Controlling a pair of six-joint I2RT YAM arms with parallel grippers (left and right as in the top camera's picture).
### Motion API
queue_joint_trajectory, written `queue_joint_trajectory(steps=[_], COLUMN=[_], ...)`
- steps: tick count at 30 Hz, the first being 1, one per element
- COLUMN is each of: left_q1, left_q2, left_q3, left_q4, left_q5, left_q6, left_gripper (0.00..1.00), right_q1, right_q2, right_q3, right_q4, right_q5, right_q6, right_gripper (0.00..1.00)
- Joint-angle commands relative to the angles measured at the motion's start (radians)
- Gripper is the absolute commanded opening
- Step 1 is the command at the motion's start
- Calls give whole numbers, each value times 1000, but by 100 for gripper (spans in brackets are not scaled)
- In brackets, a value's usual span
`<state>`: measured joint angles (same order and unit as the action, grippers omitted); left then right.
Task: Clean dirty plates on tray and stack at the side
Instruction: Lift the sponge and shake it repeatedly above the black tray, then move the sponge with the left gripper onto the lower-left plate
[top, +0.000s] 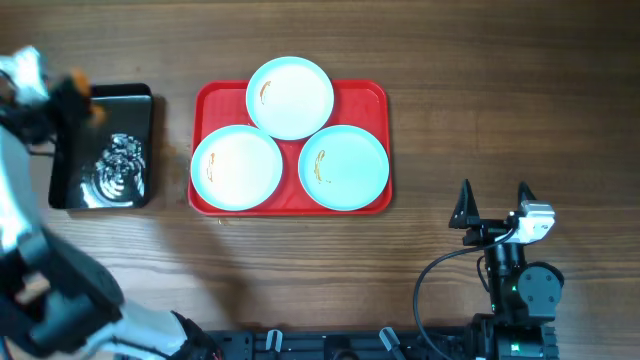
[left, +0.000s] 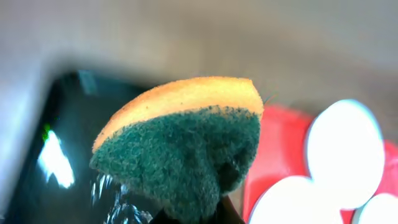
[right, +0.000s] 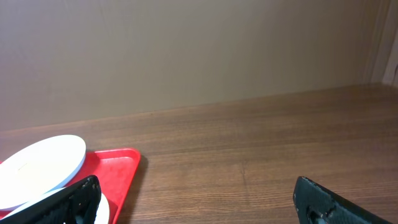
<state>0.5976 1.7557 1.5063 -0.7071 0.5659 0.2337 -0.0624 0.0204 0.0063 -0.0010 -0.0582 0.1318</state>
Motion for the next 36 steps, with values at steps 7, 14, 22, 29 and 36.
queue_joint_trajectory(steps=[7,14,22,29,36], left_q1=[0,2,13,-8,-157], left_q2=[-177,45,8,-279,-363], left_q3=[55,-94,-58,0,-1], left_q4=[-10,-40,-91,18,-167], left_q5=[-94,-95,35,452,397], left_q6=[22,21,-14,-201,-193], left_gripper=[4,4,4,4,4], right_q1=[-5,-5,-5,-5,-5], right_q2=[-6,-6,-6,-6,-6], right_q3=[-1,-1,-1,-1,-1], right_q4=[3,3,3,3,3], right_q5=[14,14,14,14,14], right_q6=[-12,-12,-12,-12,-12], right_gripper=[100,100,100,100,100])
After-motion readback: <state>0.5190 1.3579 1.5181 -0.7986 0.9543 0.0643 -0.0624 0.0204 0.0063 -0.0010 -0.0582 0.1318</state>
